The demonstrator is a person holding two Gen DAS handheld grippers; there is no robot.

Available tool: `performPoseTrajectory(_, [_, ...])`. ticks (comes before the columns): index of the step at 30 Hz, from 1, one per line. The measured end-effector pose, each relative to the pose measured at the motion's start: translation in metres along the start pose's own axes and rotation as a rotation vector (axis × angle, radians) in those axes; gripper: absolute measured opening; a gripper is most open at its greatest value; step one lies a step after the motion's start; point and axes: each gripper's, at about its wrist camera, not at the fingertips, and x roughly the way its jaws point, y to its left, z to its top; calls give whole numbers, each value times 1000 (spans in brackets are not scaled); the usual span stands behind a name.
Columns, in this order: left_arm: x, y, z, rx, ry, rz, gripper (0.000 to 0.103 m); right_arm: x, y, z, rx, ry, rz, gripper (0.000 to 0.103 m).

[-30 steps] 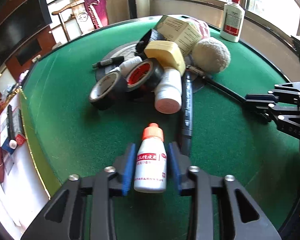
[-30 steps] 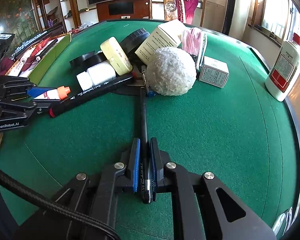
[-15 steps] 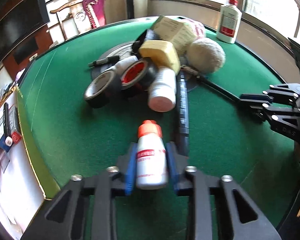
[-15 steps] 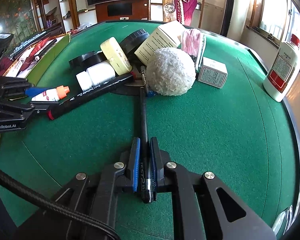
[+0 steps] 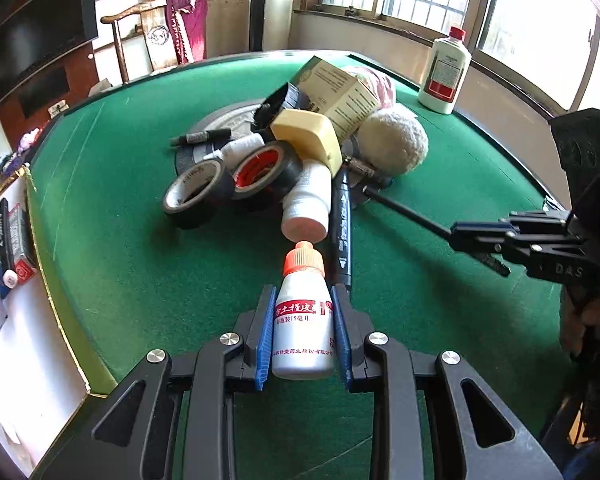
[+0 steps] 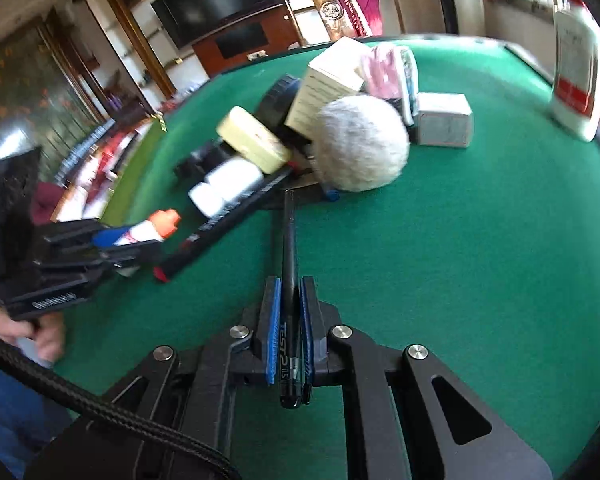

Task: Organize objects
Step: 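Lift the orange-capped bottle with the left gripper while the right lifts the black pen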

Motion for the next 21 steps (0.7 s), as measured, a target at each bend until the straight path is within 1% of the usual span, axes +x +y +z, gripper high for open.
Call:
performPoseTrajectory(1, [-1,0,0,-1,-3,-5,23,0,2,-1,7,0,22,7])
performPoseTrajectory(2, [-2,-1,1,-5,-7,-9,23,-1,5,-1,20,-2,62,7])
performPoseTrajectory(7, [-7,4,3,-39,-29,-31,23,-6,17,-1,46,-41,141,7])
performPoseTrajectory(11, [-8,6,4,-47,-28,-10,23,-8,24,1,53,-71,147,7])
performPoseTrajectory(15, [-8,3,3,-41,-35,-36,23,-4,28,2,67,-66,159,7])
performPoseTrajectory(21, [-7,3,2,-42,-32,-29,23,-1,31,2,64,-64,174,7])
